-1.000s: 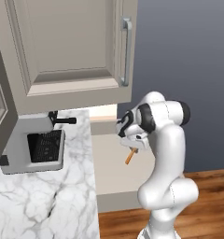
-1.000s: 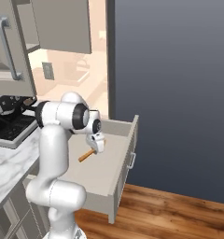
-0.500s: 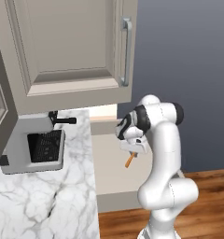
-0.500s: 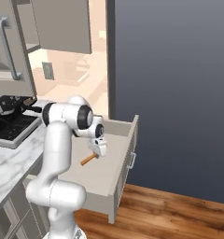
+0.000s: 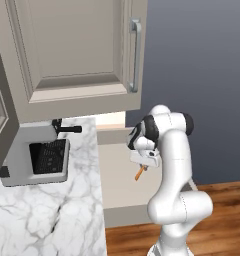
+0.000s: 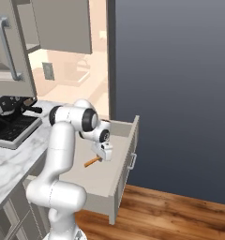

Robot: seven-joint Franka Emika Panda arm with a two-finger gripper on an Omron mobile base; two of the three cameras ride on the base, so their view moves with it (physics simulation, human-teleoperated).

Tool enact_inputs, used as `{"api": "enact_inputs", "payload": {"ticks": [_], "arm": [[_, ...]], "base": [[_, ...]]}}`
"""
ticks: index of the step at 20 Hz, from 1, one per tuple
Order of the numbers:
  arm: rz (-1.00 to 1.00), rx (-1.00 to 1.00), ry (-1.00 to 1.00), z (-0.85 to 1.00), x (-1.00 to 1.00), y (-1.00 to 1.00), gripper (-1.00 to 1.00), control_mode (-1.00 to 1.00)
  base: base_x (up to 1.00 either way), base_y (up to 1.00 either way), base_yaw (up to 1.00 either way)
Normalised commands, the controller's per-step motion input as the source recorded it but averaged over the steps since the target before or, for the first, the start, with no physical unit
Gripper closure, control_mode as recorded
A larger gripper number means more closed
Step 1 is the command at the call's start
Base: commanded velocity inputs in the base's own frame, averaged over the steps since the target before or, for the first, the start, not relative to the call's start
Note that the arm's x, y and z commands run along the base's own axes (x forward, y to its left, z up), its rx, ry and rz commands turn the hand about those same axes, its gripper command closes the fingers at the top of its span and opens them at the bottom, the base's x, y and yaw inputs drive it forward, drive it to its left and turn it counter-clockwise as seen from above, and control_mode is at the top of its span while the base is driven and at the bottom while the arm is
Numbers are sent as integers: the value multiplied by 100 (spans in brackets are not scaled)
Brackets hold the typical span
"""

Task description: Organize the utensils by type. Pick up the wooden spoons from the counter and place them in the open cabinet. Then pick up the metallic utensils from the counter and place them in the open drawer.

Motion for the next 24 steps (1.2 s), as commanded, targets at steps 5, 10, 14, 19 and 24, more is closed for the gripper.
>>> {"api": "enact_inputs", "payload": {"ticks": [5,10,14,19,24], "arm": [[0,0,-4,-21,19,2,100,-100],[0,0,0,-25,17,1,100,-100],[0,0,-1,-23,11,0,100,-100],[0,0,0,-12,11,0,-100,-100],[0,0,2,9,2,-3,-100,-100]], "base": [[0,0,0],[0,0,0],[0,0,0],[0,0,0],[0,0,0]]}}
